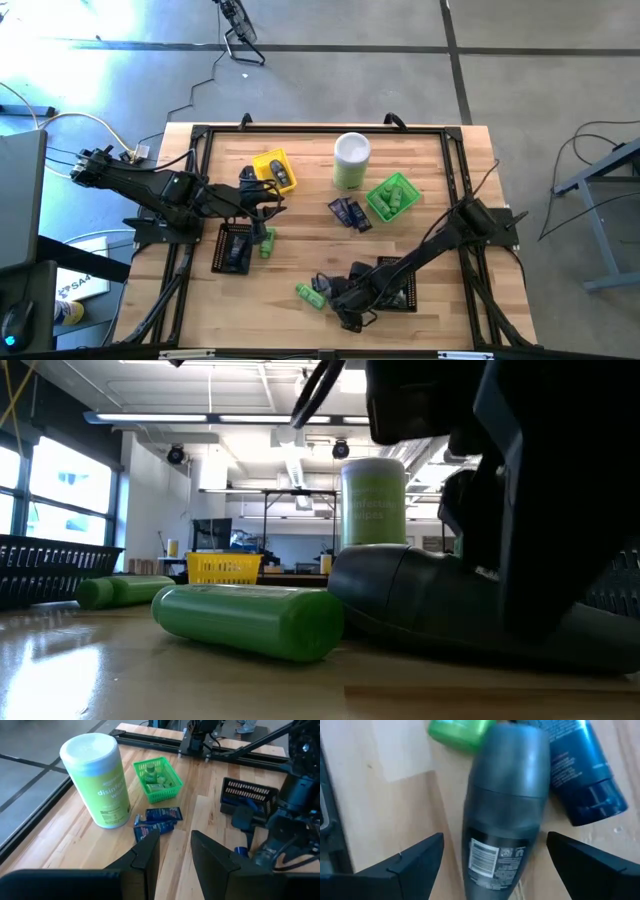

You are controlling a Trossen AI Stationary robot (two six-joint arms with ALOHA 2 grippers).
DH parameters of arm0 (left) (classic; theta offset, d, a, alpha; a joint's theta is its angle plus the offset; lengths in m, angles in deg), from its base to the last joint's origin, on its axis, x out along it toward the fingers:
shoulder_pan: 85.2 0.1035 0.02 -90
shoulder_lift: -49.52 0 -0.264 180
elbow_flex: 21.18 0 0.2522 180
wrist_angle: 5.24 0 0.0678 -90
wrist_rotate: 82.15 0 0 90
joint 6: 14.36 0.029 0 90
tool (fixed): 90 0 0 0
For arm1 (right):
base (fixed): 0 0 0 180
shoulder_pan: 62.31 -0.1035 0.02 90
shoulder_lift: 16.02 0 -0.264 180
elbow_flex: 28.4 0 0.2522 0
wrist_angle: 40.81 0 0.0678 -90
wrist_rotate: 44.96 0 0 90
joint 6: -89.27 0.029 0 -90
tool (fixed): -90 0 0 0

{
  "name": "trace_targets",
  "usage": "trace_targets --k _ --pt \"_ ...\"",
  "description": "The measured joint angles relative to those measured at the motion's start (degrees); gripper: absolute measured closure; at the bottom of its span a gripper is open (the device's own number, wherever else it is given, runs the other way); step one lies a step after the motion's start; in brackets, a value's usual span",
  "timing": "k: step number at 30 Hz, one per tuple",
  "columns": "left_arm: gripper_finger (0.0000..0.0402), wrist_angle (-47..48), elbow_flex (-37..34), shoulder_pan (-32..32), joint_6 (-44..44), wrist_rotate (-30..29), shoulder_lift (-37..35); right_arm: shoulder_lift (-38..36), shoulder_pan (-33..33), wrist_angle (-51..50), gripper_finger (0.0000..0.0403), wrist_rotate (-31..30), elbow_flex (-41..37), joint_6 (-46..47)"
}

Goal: Pick & Place Travel size toiletries
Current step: Put the deodorant into the yellow bin

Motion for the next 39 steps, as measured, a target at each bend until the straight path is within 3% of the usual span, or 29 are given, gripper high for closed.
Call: trace_targets --k 8,26,39 --pt "0.0296 0.9 0.0 0.0 -0.4 0.5 0.0 0.7 0.0 1.6 0.0067 -1.1 0.1 1.5" --pt "0.0296 0.9 0.0 0.0 -0.4 0.4 0.0 0.8 0.1 1.6 0.0193 -1.3 0.0 3.0" --pt "0.0296 0.9 0.0 0.0 -0.4 0.4 0.0 -5.4 0.1 0.9 0.0196 2.2 0.0 2.8"
